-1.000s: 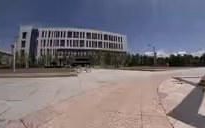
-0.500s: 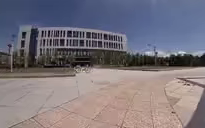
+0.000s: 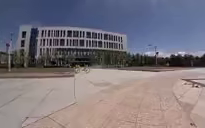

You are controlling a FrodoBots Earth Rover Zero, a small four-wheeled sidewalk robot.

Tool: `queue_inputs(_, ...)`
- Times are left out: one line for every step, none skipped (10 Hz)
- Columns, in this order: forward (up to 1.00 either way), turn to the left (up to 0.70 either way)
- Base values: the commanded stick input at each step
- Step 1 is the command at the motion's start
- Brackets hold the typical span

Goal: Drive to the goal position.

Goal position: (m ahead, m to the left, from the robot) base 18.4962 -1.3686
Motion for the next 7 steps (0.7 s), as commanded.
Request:
queue_inputs(0.70,0.00)
queue_inputs(0.70,0.00)
queue_inputs(0.70,0.00)
queue_inputs(0.68,0.00)
queue_inputs(0.67,0.00)
queue_inputs(0.66,0.00)
queue_inputs(0.66,0.00)
